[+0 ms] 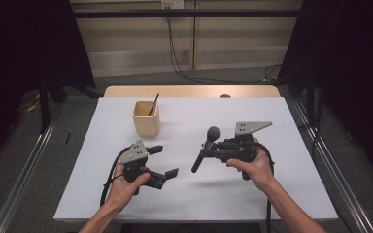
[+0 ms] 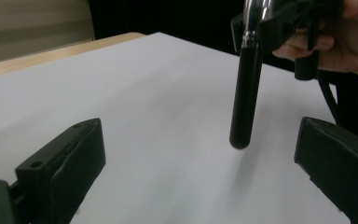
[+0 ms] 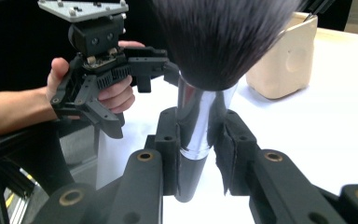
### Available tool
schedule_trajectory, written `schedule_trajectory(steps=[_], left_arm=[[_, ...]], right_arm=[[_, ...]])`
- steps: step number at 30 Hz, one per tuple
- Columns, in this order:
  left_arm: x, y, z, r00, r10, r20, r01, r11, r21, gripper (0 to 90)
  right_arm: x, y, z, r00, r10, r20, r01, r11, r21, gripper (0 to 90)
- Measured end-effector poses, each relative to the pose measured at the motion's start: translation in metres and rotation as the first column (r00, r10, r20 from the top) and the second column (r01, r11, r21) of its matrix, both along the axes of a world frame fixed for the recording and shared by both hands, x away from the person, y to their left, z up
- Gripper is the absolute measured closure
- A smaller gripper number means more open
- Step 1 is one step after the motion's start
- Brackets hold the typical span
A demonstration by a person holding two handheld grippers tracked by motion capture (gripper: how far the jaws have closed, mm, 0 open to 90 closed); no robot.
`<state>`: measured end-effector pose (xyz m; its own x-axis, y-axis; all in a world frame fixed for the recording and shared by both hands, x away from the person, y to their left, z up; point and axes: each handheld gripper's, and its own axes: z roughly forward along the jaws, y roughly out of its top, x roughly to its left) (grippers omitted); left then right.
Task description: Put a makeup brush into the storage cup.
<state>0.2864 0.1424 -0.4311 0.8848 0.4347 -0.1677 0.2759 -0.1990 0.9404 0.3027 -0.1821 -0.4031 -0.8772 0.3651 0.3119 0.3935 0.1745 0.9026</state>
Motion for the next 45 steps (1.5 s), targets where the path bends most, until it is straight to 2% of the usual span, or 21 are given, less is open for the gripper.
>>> schedule_trajectory(steps=[4,6,11,14,19,26,28,29,32,41,45], left_arm=[[0.0,-0.001,0.001,1.0,-0.002,0.006,0.002,1.0,0.009,2.6],[0.001,-0.002,0.001,0.9999,-0.013,-0.006,0.013,0.9999,0.004,2.8],[0.001,-0.005,0.001,0.9999,-0.004,0.013,0.004,0.9997,0.025,2.7],[0.001,-0.007,0.001,0.9997,-0.02,0.013,0.02,0.9993,0.031,2.7],[0.003,-0.012,0.001,0.9991,-0.034,0.024,0.033,0.9985,0.043,2.7],[0.007,-0.016,0.001,0.9995,-0.03,0.008,0.03,0.9995,0.015,2.5],[0.006,-0.017,0.001,0.9997,-0.022,0.013,0.021,0.9995,0.023,1.8],[0.005,-0.018,0.002,0.9996,-0.027,0.013,0.026,0.9992,0.029,1.7],[0.005,-0.019,0.003,0.999,-0.041,0.017,0.041,0.9991,0.014,1.8],[0.008,-0.036,-0.001,0.9984,-0.057,0.002,0.057,0.9976,0.04,1.5],[0.009,-0.042,0.0,0.9987,-0.05,0.009,0.049,0.9979,0.041,3.0]], right_arm=[[0.002,0.003,0.003,0.9999,0.01,0.004,-0.01,0.999,-0.039,72.2],[0.003,0.004,0.005,0.9999,0.007,0.007,-0.007,0.998,-0.056,72.3],[0.007,0.007,0.008,0.9997,0.025,-0.009,-0.025,0.994,-0.106,72.2],[0.009,0.009,0.009,0.9989,0.038,-0.028,-0.041,0.991,-0.131,72.2],[0.013,0.015,0.01,0.9965,0.067,-0.049,-0.075,0.981,-0.178,72.3],[0.019,0.021,0.013,0.9943,0.076,-0.076,-0.092,0.968,-0.235,72.3],[0.021,0.022,0.015,0.9929,0.084,-0.084,-0.103,0.963,-0.25,72.3],[0.021,0.023,0.016,0.9916,0.094,-0.088,-0.114,0.96,-0.256,72.3],[0.022,0.025,0.018,0.9908,0.1,-0.091,-0.122,0.956,-0.269,72.3],[0.029,0.029,0.017,0.9898,0.098,-0.104,-0.125,0.947,-0.297,72.3],[0.03,0.03,0.019,0.991,0.093,-0.096,-0.117,0.95,-0.29,72.3]])
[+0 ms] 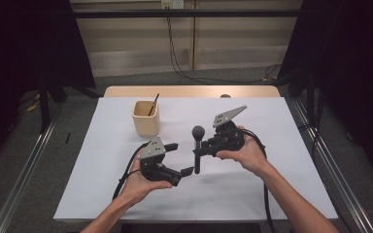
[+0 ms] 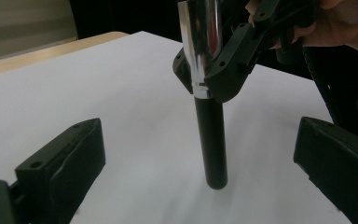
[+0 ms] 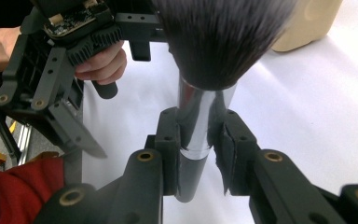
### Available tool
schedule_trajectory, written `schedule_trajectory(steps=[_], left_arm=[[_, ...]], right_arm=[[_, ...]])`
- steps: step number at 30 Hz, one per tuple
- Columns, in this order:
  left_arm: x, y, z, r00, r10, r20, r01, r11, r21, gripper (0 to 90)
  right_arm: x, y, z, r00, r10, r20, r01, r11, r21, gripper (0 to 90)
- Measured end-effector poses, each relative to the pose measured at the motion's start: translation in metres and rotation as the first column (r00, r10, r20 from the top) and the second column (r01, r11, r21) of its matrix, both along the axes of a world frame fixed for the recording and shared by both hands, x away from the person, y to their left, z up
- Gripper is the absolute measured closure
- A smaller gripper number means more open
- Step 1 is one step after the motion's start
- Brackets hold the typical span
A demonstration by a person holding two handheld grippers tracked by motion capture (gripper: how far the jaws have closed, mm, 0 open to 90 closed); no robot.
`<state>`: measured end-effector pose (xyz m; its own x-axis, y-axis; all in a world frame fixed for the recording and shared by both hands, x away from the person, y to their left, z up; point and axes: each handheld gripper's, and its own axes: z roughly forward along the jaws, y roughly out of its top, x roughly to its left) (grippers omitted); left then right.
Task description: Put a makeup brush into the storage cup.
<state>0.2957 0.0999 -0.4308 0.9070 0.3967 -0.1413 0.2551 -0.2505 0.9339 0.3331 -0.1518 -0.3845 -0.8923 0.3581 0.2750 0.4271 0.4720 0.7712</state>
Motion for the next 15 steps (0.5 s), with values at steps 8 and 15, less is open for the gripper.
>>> schedule_trajectory(steps=[8,15], left_arm=[[0.004,-0.011,-0.003,1.0,-0.007,0.006,0.007,0.9997,0.025,16.3],[0.008,-0.018,-0.008,0.9989,-0.043,-0.016,0.043,0.9988,0.022,35.4]], right_arm=[[-0.001,0.002,0.001,1.0,0.0,0.01,0.0,1.0,0.012,72.3],[-0.003,0.003,0.002,0.9997,-0.002,0.023,0.002,1.0,0.015,72.2]])
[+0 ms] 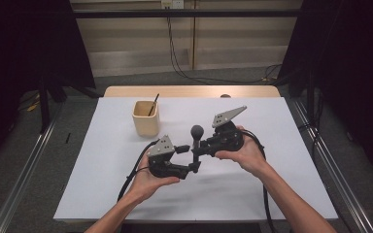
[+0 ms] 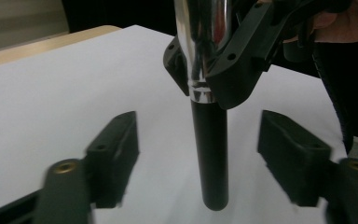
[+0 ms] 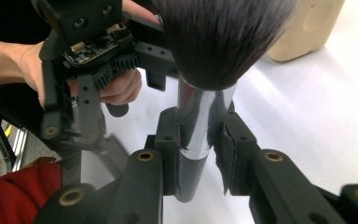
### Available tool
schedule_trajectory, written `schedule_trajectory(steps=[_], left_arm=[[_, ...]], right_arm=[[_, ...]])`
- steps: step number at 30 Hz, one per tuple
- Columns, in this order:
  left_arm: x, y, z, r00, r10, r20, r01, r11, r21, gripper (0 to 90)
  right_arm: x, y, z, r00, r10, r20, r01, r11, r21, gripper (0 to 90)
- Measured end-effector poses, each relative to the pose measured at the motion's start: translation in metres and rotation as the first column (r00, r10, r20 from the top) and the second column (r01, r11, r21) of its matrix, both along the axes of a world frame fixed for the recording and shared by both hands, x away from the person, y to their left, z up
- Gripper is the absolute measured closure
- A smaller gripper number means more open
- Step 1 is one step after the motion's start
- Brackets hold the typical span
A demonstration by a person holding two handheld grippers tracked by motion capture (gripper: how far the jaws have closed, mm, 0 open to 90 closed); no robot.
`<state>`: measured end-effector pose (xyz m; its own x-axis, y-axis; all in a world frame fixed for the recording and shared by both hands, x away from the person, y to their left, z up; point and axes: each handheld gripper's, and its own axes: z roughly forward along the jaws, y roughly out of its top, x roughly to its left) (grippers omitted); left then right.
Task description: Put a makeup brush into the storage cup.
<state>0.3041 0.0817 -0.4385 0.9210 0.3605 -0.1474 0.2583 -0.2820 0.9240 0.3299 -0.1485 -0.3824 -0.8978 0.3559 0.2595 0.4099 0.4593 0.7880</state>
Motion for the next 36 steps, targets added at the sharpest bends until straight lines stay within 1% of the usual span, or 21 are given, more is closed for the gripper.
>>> schedule_trajectory(steps=[1,2,3,4,5,7,9,10,12,13,17,19,23,26,28,29,30,31,36], left_arm=[[0.0003,-0.0008,-0.0004,1.0,0.002,-0.005,-0.002,1.0,0.0,37.1],[0.0013,-0.0012,-0.0009,0.9999,-0.011,-0.013,0.011,0.9999,0.002,39.5],[0.0016,-0.0018,-0.0016,0.9997,-0.017,-0.017,0.017,0.9998,-0.007,45.4],[0.0019,-0.0019,-0.0017,0.9998,-0.011,-0.016,0.011,0.9999,-0.006,47.7],[0.0025,-0.0023,-0.002,0.9997,-0.011,-0.023,0.011,0.9998,-0.014,48.2],[0.0041,-0.0011,-0.0018,0.9998,-0.003,-0.018,0.002,0.9998,-0.019,55.0],[0.0062,-0.0009,-0.0019,0.9995,-0.004,-0.031,0.003,0.9996,-0.027,57.3],[0.0062,-0.001,-0.0022,0.9993,-0.008,-0.037,0.006,0.9993,-0.037,59.5],[0.0055,-0.0015,-0.0022,0.9989,-0.022,-0.04,0.021,0.9994,-0.027,61.4],[0.0049,-0.002,-0.0025,0.9984,-0.029,-0.048,0.027,0.9991,-0.032,62.9],[0.0057,-0.0015,-0.0025,0.9982,-0.033,-0.051,0.031,0.9985,-0.046,70.2],[0.0057,-0.0012,-0.0025,0.9979,-0.04,-0.051,0.037,0.9983,-0.045,72.5],[0.006,-0.0013,-0.0027,0.997,-0.042,-0.065,0.039,0.9982,-0.045,74.1],[0.0062,-0.0012,-0.0027,0.9968,-0.044,-0.066,0.041,0.9982,-0.043,74.4],[0.0063,-0.0008,-0.0024,0.9969,-0.043,-0.065,0.04,0.9984,-0.041,74.4],[0.0056,-0.0007,-0.0019,0.9982,-0.032,-0.05,0.03,0.999,-0.032,74.5],[0.0046,-0.0009,-0.0013,0.9988,-0.023,-0.043,0.021,0.9994,-0.029,74.5],[0.005,-0.0015,-0.0014,0.9981,-0.028,-0.056,0.026,0.9989,-0.038,74.5],[0.0061,-0.0002,0.0004,0.9979,-0.039,-0.052,0.038,0.999,-0.022,74.6]], right_arm=[[-0.0001,0.0002,0.0002,1.0,0.002,0.001,-0.002,1.0,0.002,72.3],[-0.0003,0.0002,0.0004,1.0,0.001,0.004,-0.001,1.0,0.004,72.3],[-0.0002,0.0003,0.0005,1.0,0.001,0.009,-0.001,1.0,0.007,72.3],[-0.0004,0.0003,0.0005,0.9999,0.001,0.012,-0.001,1.0,0.009,72.3],[-0.0006,0.0003,0.0002,0.9999,-0.002,0.015,0.002,1.0,0.009,72.3],[-0.0011,0.0005,-0.0005,0.9999,-0.003,0.015,0.003,1.0,0.009,72.3],[-0.0011,0.0004,-0.0012,0.9998,-0.004,0.018,0.004,1.0,0.011,72.3],[-0.0012,0.0005,-0.0013,0.9998,-0.004,0.021,0.004,1.0,0.013,72.3],[-0.0017,0.0011,-0.0015,0.9997,-0.004,0.023,0.003,1.0,0.02,72.2],[-0.0018,0.0012,-0.0014,0.9997,-0.003,0.024,0.003,1.0,0.02,72.2],[-0.0021,0.0014,-0.0014,0.9997,-0.004,0.026,0.003,1.0,0.025,72.3],[-0.0027,0.0014,-0.0016,0.9996,-0.005,0.028,0.005,1.0,0.023,72.3],[-0.003,0.0009,-0.0025,0.9996,-0.006,0.028,0.006,1.0,0.025,72.3],[-0.0031,0.0007,-0.0033,0.9995,-0.007,0.031,0.006,1.0,0.026,72.2],[-0.0032,0.0004,-0.0038,0.9996,-0.007,0.028,0.007,1.0,0.03,72.2],[-0.0034,0.0003,-0.004,0.9995,-0.008,0.03,0.007,0.999,0.031,72.2],[-0.0036,0.0003,-0.0041,0.9993,-0.012,0.035,0.01,0.999,0.033,72.1],[-0.0037,0.0005,-0.0041,0.9992,-0.015,0.038,0.014,0.999,0.038,72.1],[-0.0049,0.0007,-0.0045,0.9989,-0.012,0.045,0.01,0.999,0.044,71.7]])
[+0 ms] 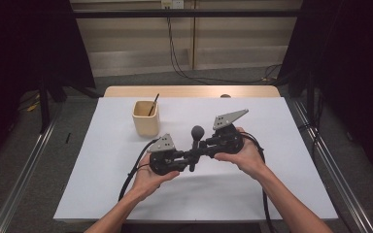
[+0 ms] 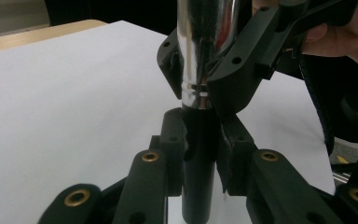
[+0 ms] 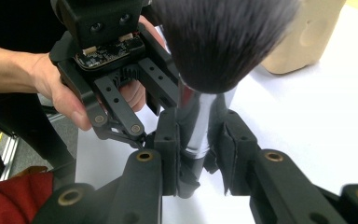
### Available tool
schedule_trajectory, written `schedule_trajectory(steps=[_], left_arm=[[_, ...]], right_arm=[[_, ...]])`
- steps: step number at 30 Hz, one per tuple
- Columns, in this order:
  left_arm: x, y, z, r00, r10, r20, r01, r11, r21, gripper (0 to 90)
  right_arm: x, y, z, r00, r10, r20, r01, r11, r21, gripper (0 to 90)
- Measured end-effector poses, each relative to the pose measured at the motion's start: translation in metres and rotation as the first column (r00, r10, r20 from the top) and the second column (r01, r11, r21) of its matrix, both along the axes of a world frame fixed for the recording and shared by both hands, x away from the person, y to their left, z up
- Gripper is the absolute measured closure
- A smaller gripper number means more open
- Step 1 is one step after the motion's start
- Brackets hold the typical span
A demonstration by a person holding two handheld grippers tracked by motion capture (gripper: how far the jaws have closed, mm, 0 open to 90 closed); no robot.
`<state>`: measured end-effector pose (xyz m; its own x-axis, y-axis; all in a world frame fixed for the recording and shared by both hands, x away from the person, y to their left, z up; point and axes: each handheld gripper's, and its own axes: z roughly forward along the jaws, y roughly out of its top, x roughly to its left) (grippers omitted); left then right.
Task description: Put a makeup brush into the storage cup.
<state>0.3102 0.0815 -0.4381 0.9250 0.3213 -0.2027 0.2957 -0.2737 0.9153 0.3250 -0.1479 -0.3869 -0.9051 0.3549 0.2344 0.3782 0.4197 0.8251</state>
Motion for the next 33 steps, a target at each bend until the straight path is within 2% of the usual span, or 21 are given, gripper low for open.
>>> schedule_trajectory(steps=[5,13,16,19,26,29,31,33], left_arm=[[0.001,0.0,0.001,1.0,-0.009,-0.003,0.009,0.9999,0.011,74.7],[0.004,0.005,0.001,0.9999,0.012,-0.008,-0.012,0.9998,0.013,74.7],[0.004,0.007,0.002,0.9998,0.017,-0.01,-0.017,0.9998,0.007,74.6],[0.005,0.009,0.002,0.9997,0.022,-0.01,-0.022,0.9997,0.01,74.7],[0.004,0.011,0.004,0.9995,0.03,0.009,-0.03,0.9995,0.007,74.6],[0.004,0.011,0.005,0.9995,0.029,0.013,-0.029,0.9995,0.008,74.6],[0.004,0.012,0.005,0.9994,0.032,0.01,-0.032,0.9995,0.002,74.6],[0.004,0.014,0.005,0.9993,0.035,0.017,-0.035,0.9994,0.008,74.6]], right_arm=[[-0.001,-0.001,0.0,1.0,-0.007,0.0,0.007,1.0,0.007,70.0],[-0.004,-0.005,0.003,0.9994,-0.031,0.013,0.031,0.999,0.034,56.1],[-0.004,-0.007,0.003,0.9982,-0.055,0.023,0.055,0.998,0.023,49.4],[-0.004,-0.01,0.001,0.9959,-0.084,0.035,0.082,0.996,0.044,41.0],[-0.005,-0.017,-0.007,0.9925,-0.12,0.024,0.119,0.992,0.052,18.5],[-0.006,-0.02,-0.007,0.9875,-0.153,0.039,0.151,0.987,0.056,11.1],[-0.008,-0.023,-0.008,0.9827,-0.178,0.053,0.173,0.982,0.079,8.2],[-0.009,-0.025,-0.01,0.977,-0.207,0.051,0.203,0.976,0.074,1.2]])
